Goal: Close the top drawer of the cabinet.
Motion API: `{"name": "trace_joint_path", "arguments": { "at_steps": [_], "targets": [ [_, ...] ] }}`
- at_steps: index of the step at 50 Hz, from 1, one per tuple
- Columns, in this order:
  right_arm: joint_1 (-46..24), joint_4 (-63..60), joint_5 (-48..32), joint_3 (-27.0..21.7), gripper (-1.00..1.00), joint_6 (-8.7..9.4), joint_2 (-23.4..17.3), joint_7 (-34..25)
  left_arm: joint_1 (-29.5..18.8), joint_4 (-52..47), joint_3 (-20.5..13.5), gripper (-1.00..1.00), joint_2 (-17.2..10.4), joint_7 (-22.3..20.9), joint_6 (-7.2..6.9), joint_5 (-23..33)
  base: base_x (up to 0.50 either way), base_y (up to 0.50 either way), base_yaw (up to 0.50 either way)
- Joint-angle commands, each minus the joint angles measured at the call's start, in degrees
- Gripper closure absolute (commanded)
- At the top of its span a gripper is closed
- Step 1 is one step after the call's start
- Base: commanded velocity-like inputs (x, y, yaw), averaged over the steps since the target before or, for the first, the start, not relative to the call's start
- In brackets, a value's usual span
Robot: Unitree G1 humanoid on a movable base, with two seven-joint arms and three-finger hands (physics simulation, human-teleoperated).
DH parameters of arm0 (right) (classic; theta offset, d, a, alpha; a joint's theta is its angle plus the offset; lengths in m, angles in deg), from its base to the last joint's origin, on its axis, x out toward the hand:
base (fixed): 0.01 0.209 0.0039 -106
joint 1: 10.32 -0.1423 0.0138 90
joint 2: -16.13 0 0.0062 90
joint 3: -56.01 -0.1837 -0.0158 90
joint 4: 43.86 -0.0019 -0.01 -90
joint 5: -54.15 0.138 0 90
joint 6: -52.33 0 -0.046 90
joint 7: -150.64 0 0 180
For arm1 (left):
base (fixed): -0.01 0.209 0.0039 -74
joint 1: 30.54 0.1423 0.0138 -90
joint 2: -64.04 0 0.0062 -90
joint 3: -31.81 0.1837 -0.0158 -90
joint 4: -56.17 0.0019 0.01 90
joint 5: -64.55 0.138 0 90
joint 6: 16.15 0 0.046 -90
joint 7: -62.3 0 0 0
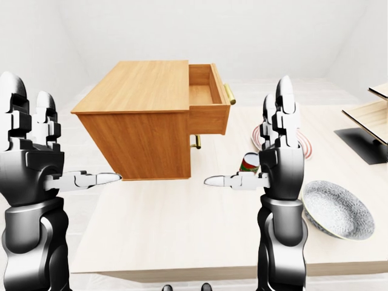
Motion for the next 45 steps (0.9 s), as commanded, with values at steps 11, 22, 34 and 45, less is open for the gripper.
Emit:
{"name": "trace_joint_path", "arguments": {
  "at_steps": [11, 22, 34, 45],
  "targets": [
    [0.67, 1.29, -0.63, 0.13, -1.00, 0.00, 0.20, -0.38, 0.39, 1.02, 0.43, -1.00, 0.24, -0.04, 0.00, 0.30, 0.48, -0.24, 0.00],
    [1.38, 1.78, -2.17, 1.00, -1.00, 0.00, -0.04, -0.82, 0.86, 1.15, 0.76, -1.00, 0.41, -0.17, 0.00, 0.48, 0.46, -0.03, 0.00],
    [0.83, 1.74, -2.39, 0.64, -1.00, 0.00, 0.28, -1.17, 0.45, 0.53, 0.98, -1.00, 0.37, -0.10, 0.00, 0.75, 0.43, 0.21, 0.00],
    [0.68, 2.74, -2.55, 0.67, -1.00, 0.00, 0.59, -0.50, 0.53, 0.54, 0.83, -1.00, 0.28, -0.40, 0.00, 0.71, 0.24, 0.02, 0.00]
  ]
}}
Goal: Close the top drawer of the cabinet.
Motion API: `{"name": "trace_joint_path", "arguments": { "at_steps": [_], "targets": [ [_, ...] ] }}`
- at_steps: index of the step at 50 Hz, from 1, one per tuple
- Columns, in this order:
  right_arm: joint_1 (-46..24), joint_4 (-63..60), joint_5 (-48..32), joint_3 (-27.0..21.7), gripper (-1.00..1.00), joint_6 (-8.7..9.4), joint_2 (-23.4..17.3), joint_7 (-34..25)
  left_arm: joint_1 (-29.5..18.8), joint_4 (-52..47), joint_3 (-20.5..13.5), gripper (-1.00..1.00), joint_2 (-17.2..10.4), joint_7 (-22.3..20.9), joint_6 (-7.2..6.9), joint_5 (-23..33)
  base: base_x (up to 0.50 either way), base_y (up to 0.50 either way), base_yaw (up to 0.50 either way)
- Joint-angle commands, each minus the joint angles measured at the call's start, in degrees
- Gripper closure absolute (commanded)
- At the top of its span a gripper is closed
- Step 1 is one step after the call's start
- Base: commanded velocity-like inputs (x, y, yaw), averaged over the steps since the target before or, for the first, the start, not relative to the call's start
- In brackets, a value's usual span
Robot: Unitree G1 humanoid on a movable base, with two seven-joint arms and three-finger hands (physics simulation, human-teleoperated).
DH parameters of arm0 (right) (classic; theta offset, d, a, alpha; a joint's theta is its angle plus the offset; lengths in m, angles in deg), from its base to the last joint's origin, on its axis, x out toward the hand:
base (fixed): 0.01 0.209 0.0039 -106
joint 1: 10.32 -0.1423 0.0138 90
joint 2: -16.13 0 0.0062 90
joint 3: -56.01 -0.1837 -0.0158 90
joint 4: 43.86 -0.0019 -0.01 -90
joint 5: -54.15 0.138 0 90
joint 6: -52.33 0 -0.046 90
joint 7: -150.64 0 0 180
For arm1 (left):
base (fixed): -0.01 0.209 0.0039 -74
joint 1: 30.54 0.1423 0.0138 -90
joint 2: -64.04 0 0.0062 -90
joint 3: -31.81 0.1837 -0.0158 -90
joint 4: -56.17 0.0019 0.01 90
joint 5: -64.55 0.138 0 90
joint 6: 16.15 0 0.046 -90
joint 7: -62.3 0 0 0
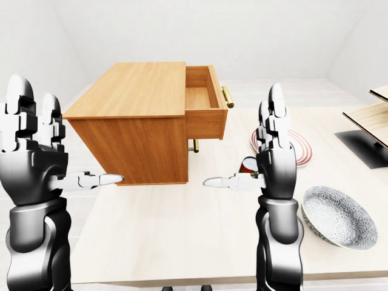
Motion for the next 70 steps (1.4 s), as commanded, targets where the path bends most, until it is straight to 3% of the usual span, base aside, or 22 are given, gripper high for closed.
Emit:
{"name": "trace_joint_path", "arguments": {
  "at_steps": [1, 24, 35, 70],
  "targets": [
    [-0.04, 0.84, -0.26, 0.26, -1.00, 0.00, 0.47, 0.57, 0.24, -0.17, 0.10, -1.00, -0.04, -0.23, 0.00, 0.17, 0.00, 0.00, 0.00],
    [-1.99, 3.73, 0.41, -0.10, -1.00, 0.00, 0.11, 1.84, -0.49, 0.48, -0.07, -1.00, -0.13, 0.67, 0.00, 1.86, 0.00, 0.00, 0.00],
    [-10.80, 20.09, 1.49, -2.65, -1.00, 0.00, -2.66, 5.89, -0.62, 1.33, -0.08, -1.00, -0.11, 1.17, 0.00, 2.53, 0.00, 0.00, 0.00],
    [-23.35, 51.27, 2.84, -0.36, -1.00, 0.00, -6.29, 14.01, -0.18, 1.62, 0.31, -1.00, 0.00, 1.10, 0.00, 3.21, 0.00, 0.00, 0.00]
  ]
}}
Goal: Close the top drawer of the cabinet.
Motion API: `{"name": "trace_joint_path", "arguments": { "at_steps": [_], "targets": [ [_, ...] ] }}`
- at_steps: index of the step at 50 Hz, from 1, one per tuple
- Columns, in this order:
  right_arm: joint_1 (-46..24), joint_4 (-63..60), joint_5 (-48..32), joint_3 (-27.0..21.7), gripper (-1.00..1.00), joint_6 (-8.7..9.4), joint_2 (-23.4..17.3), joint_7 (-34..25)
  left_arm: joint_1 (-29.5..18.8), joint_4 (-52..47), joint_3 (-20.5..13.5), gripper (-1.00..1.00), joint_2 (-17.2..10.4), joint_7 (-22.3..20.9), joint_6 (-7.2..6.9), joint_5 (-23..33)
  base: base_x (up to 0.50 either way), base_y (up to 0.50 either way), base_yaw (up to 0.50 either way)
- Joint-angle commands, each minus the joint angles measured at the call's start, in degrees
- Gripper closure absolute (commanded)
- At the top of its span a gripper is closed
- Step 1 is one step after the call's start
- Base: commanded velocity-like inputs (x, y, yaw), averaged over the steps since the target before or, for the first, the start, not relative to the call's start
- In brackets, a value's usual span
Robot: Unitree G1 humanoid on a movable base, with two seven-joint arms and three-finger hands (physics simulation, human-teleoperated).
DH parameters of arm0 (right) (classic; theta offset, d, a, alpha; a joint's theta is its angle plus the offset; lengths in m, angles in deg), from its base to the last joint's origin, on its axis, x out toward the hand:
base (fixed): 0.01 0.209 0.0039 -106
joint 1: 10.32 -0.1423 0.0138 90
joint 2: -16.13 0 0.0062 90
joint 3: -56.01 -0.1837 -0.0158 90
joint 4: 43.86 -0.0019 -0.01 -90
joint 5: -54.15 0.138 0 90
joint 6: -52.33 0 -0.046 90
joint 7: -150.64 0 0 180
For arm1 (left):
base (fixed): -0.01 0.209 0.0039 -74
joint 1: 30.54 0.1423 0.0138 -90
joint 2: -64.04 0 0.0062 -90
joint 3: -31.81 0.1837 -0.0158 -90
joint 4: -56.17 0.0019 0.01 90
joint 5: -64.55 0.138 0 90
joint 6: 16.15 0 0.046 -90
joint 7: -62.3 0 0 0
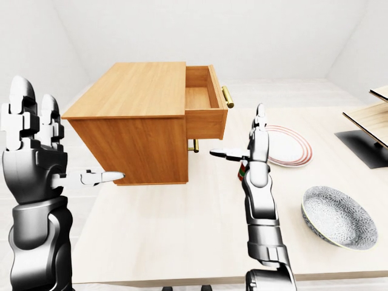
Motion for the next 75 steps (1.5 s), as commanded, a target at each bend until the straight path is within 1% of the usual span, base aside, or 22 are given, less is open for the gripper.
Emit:
{"name": "trace_joint_path", "arguments": {
  "at_steps": [1, 13, 22, 28, 30, 35, 39, 42, 46, 48, 52, 57, 58, 61, 62, 65, 68, 71, 74, 75],
  "targets": [
    [-3.26, 8.06, 0.18, 0.94, -1.00, 0.00, -1.12, 1.28, 0.33, 0.46, 0.25, -1.00, 0.15, -0.21, 0.00, -0.39, 0.00, 0.00, 0.00],
    [-5.08, 11.03, -0.23, 1.84, -1.00, 0.00, -1.00, 1.50, 0.13, 0.24, 0.23, -1.00, 0.17, -0.37, 0.00, -0.31, 0.00, 0.00, 0.00],
    [-4.80, 10.45, -1.01, 3.37, -1.00, 0.00, 0.27, 0.61, 0.28, 0.84, 0.32, -1.00, 0.18, -0.57, 0.00, -0.26, 0.00, 0.00, 0.00],
    [-5.88, 13.21, -1.82, 3.85, -1.00, 0.00, 0.91, 0.68, 0.37, 0.47, 0.25, -1.00, 0.23, -0.67, 0.00, -0.34, 0.00, 0.00, 0.00],
    [-6.50, 14.22, -2.14, 4.01, -1.00, -0.41, 1.15, 1.00, 0.38, 0.16, 0.25, -1.00, 0.24, -0.76, 0.00, -0.40, 0.00, 0.00, 0.00],
    [-6.86, 14.88, -2.50, 4.53, -1.00, -0.73, 1.68, 1.08, 0.35, 0.60, 0.26, -1.00, 0.23, -0.76, 0.00, -0.39, 0.00, 0.00, 0.00],
    [-7.08, 15.98, -2.80, 4.84, -1.00, -1.45, 2.04, 1.05, 0.42, 0.50, 0.33, -1.00, 0.25, -0.78, 0.00, -0.33, 0.00, 0.00, 0.00],
    [-7.47, 16.42, -2.96, 5.04, -1.00, -1.57, 2.25, 0.96, 0.48, -0.11, 0.47, -1.00, 0.27, -0.85, 0.00, -0.22, 0.00, 0.00, 0.00],
    [-7.52, 15.88, -3.23, 5.52, -1.00, -1.09, 2.78, 0.94, 0.48, 0.29, 0.50, -1.00, 0.28, -0.87, 0.00, -0.14, 0.00, 0.00, 0.00],
    [-7.83, 17.25, -3.46, 5.82, -1.00, -1.97, 3.12, 0.90, 0.49, 0.30, 0.39, -1.00, 0.28, -0.92, 0.00, -0.21, 0.00, 0.00, 0.00],
    [-8.31, 18.67, -3.80, 5.98, -1.00, -2.83, 3.40, 0.95, 0.51, 0.20, 0.42, -1.00, 0.29, -0.94, 0.00, -0.17, 0.00, 0.00, 0.00],
    [-8.41, 16.99, -4.25, 6.34, -1.00, -1.30, 3.72, 0.88, 0.48, 0.47, 0.46, -1.00, 0.30, -0.95, 0.00, -0.15, 0.00, 0.00, 0.00],
    [-8.45, 17.02, -4.31, 6.37, -1.00, -1.30, 3.79, 0.87, 0.45, 0.52, 0.45, -1.00, 0.30, -0.97, 0.00, -0.18, 0.00, 0.00, 0.00],
    [-8.56, 18.50, -4.93, 7.00, -1.00, -2.62, 4.27, 0.81, 0.48, 0.73, 0.54, -1.00, 0.27, -0.98, 0.00, -0.04, 0.00, 0.00, 0.00],
    [-8.54, 18.25, -5.01, 7.03, -1.00, -2.38, 4.38, 0.79, 0.42, 0.54, 0.55, -1.00, 0.27, -0.98, 0.00, 0.00, 0.00, 0.00, 0.00],
    [-8.60, 18.91, -5.39, 7.27, -1.00, -2.77, 4.64, 0.79, 0.48, 0.66, 0.55, -1.00, 0.29, -0.98, 0.00, 0.02, 0.00, 0.00, 0.00],
    [-8.62, 18.29, -5.75, 7.55, -1.00, -2.12, 5.01, 0.66, 0.36, 0.76, 0.58, -1.00, 0.30, -0.97, 0.00, 0.06, 0.00, 0.00, 0.00],
    [-8.88, 19.48, -6.06, 7.63, -1.00, -3.00, 5.17, 0.56, 0.37, 0.76, 0.55, -1.00, 0.31, -0.98, 0.00, 0.06, 0.00, 0.00, 0.00],
    [-8.85, 19.64, -6.20, 7.66, -1.00, -3.19, 5.36, 0.48, 0.37, 0.86, 0.57, -1.00, 0.32, -0.98, 0.00, 0.06, 0.00, 0.00, 0.00],
    [-8.79, 19.23, -6.23, 7.73, -1.00, -2.87, 5.45, 0.42, 0.39, 0.92, 0.54, -1.00, 0.30, -1.01, 0.00, 0.02, 0.00, 0.00, 0.00]
  ]
}}
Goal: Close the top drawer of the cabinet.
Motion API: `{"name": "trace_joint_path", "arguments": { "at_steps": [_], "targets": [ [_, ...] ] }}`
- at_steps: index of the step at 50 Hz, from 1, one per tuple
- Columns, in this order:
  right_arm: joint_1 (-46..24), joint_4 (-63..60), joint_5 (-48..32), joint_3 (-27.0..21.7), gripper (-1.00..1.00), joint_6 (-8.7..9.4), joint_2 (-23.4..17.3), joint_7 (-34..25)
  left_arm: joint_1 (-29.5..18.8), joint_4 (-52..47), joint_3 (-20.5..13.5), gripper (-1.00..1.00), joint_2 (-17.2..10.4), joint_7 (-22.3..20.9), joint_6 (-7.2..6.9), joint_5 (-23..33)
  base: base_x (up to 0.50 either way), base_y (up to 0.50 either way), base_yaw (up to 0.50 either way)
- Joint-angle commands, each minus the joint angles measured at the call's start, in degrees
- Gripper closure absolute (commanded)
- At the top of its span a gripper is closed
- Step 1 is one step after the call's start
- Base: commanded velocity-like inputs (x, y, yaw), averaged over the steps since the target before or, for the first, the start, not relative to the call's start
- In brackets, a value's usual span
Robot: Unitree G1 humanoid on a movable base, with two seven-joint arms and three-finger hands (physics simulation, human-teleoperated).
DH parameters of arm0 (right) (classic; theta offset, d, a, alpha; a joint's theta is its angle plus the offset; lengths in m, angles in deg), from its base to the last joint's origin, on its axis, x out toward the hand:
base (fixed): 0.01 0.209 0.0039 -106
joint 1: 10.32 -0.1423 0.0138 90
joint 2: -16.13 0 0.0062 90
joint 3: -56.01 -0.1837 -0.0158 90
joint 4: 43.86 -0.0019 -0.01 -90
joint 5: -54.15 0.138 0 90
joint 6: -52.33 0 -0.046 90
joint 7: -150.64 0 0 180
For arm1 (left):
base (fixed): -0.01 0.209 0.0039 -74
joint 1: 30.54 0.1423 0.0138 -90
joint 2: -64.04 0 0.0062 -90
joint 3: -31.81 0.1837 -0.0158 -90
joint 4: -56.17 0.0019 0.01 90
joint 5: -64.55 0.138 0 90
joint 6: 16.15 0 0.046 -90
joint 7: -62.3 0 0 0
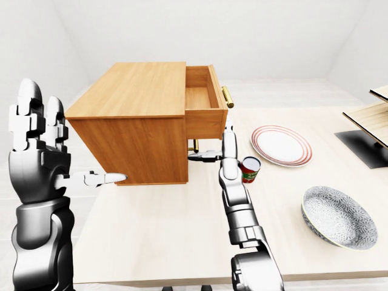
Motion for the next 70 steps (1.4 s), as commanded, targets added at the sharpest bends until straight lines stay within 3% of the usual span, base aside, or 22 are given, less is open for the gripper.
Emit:
{"name": "trace_joint_path", "arguments": {
  "at_steps": [1, 5, 9, 14, 23, 39, 70],
  "targets": [
    [0.07, 0.17, -1.00, 0.90, -1.00, -0.49, 0.86, -0.96, 0.08, 0.55, 0.04, -1.00, 0.05, -0.21, 0.00, -0.68, 0.00, 0.00, 0.00],
    [0.31, -0.39, -1.00, 1.04, -1.00, -0.43, 1.25, -0.90, 0.15, 0.57, 0.24, -1.00, 0.00, -0.36, 0.00, -0.46, 0.00, 0.00, 0.00],
    [0.47, -3.28, -0.73, 0.90, -1.00, 1.49, 1.32, -1.20, 0.27, 0.93, 0.13, -1.00, 0.00, -0.49, 0.00, -0.45, 0.00, 0.00, 0.00],
    [0.53, -2.27, -0.34, 0.10, -1.00, 0.57, 0.77, -1.05, 0.34, 1.07, 0.15, -1.00, 0.06, -0.56, 0.00, -0.42, 0.00, 0.00, 0.00],
    [0.18, -4.53, 1.53, -2.16, -1.00, 2.50, -1.62, -0.81, 0.30, 0.66, 0.33, -1.00, 0.09, -0.76, 0.00, -0.31, 0.00, 0.00, 0.00],
    [-0.17, -9.22, 2.72, -2.31, -1.00, 2.50, -2.82, -0.70, 0.39, 1.12, 0.33, -1.00, 0.18, -0.82, 0.00, -0.24, 0.00, 0.00, 0.00],
    [-1.31, -7.65, -1.47, 2.29, -1.00, 2.50, 2.49, -1.70, 0.57, 0.46, 0.39, -1.00, 0.24, -1.19, 0.00, -0.33, 0.00, 0.00, 0.00]
  ]
}}
